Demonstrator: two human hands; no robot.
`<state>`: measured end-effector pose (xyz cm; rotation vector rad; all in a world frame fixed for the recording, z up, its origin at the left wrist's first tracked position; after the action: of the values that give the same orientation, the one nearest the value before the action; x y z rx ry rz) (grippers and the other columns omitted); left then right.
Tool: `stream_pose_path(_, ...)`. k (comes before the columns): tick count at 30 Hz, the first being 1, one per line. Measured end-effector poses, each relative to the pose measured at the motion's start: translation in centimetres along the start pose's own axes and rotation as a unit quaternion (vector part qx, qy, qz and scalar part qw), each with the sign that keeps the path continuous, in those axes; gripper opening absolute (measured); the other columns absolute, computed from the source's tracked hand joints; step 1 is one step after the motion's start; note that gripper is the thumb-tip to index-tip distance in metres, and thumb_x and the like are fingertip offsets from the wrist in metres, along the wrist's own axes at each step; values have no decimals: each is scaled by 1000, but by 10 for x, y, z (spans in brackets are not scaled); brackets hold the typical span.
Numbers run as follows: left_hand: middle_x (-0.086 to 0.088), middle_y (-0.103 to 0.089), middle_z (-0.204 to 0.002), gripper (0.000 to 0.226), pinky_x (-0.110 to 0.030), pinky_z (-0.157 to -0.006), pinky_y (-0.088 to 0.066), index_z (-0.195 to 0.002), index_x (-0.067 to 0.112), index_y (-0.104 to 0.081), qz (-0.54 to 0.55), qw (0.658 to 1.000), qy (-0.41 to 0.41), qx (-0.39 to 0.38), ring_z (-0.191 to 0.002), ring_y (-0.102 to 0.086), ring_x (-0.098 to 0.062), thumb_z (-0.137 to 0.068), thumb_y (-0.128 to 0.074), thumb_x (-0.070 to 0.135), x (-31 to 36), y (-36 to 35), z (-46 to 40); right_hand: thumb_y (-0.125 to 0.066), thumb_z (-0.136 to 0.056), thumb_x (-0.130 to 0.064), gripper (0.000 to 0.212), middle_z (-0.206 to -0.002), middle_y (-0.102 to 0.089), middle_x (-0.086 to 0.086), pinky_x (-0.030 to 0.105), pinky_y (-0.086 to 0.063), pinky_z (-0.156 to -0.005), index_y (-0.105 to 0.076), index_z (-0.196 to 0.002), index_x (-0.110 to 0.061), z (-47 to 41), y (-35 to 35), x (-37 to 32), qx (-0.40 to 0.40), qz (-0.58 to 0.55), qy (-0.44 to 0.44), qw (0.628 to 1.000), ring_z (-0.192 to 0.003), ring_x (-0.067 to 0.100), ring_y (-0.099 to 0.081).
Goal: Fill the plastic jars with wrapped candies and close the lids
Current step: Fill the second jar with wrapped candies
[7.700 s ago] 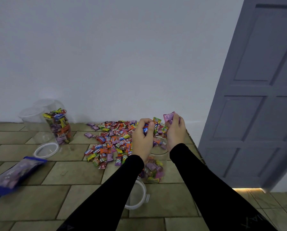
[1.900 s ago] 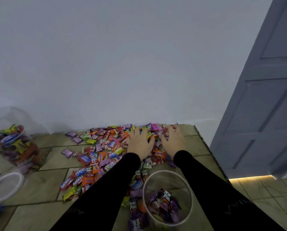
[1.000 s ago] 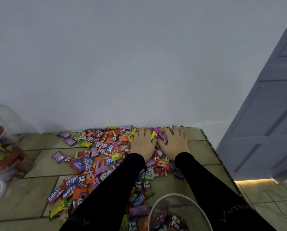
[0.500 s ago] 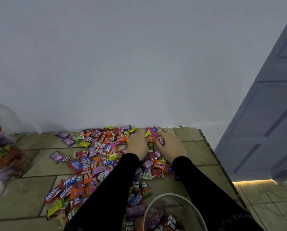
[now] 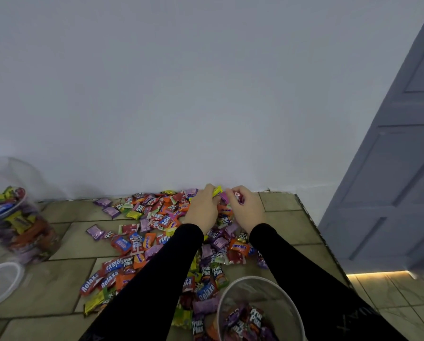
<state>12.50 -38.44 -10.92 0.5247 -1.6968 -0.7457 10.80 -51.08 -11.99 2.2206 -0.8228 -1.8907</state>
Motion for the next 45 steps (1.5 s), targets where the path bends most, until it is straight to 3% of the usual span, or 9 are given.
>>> stream_pose_path(3,-4,-59,-91,9,-39,-65,-51,-99,17,-46,105,994,14,25,-78,-60,-24,-102,-43,26,0,7,9,-55,-95,-36,27,-61,-48,-10,13,-33,-51,-62,-80,-15,4,-3,-10,16,-32,3,999,-53,-1,-44)
stream_pose_path(7,0,-57,-92,10,-10,-50,-41,-106,13,-47,185,979,40,82,-67,-52,-7,-104,-41,21,4,25,25,-55,-95,-35,31,-58,-37,-8,18,-29,-51,-59,-76,-11,8,3,-28,49,-120,-12,992,-52,5,-33)
stream_pose_path(14,3,-48,-79,14,-20,-52,-39,-107,20,-53,339,926,49,161,-60,-42,-11,-103,-44,29,22,50,46,-55,-95,-33,28,-69,-45,2,24,-28,-48,-58,-71,-18,15,27,-70,83,-300,-93,946,-50,14,-30)
stream_pose_path(17,4,-56,-92,15,-31,-72,-50,-112,26,-53,381,905,52,183,-78,-53,-12,-102,-43,32,36,60,55,-55,-96,-27,26,-73,-43,5,21,-21,-39,-56,-74,-14,24,41,-87,82,-356,-107,925,-42,11,-22)
stream_pose_path(19,5,-56,-96,16,-30,-77,-52,-115,26,-52,390,900,48,186,-83,-55,-10,-103,-42,32,47,65,64,-56,-95,-27,25,-77,-48,5,22,-22,-40,-56,-75,-14,33,49,-96,90,-367,-112,919,-41,11,-23)
stream_pose_path(22,7,-52,-88,16,-10,-57,-45,-116,23,-49,394,898,18,195,-70,-47,-2,-104,-39,29,68,73,86,-56,-95,-27,25,-72,-50,1,21,-25,-39,-56,-72,-15,52,63,-110,102,-393,-112,907,-40,11,-27)
stream_pose_path(26,2,-46,-79,14,-25,-54,-39,-109,21,-50,400,884,1,242,-62,-38,-9,-104,-40,29,79,80,109,-55,-95,-25,24,-67,-45,0,19,-25,-37,-55,-73,-14,75,81,-122,101,-408,-99,902,-37,10,-28)
stream_pose_path(32,4,-43,-73,18,-15,-51,-34,-103,12,-51,384,882,-49,269,-55,-34,-2,-103,-42,27,99,89,146,-53,-95,-27,24,-68,-38,0,19,-22,-38,-52,-74,-15,108,100,-129,118,-441,-108,883,-43,12,-24)
stream_pose_path(45,4,-43,-72,19,-18,-54,-34,-99,17,-52,371,892,-65,249,-58,-36,-6,-102,-41,33,107,75,203,-53,-95,-24,24,-70,-34,2,20,-23,-36,-48,-74,-14,159,98,-128,128,-501,-110,849,-43,13,-25)
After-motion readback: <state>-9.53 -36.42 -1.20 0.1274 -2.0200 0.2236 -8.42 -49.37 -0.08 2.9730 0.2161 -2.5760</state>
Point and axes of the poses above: each hand's wrist, its own z-axis away from the middle knuckle, its own y-axis out of the back of the hand, x = y × z, the point moved 3 cm from there along -z, towards the middle knuckle
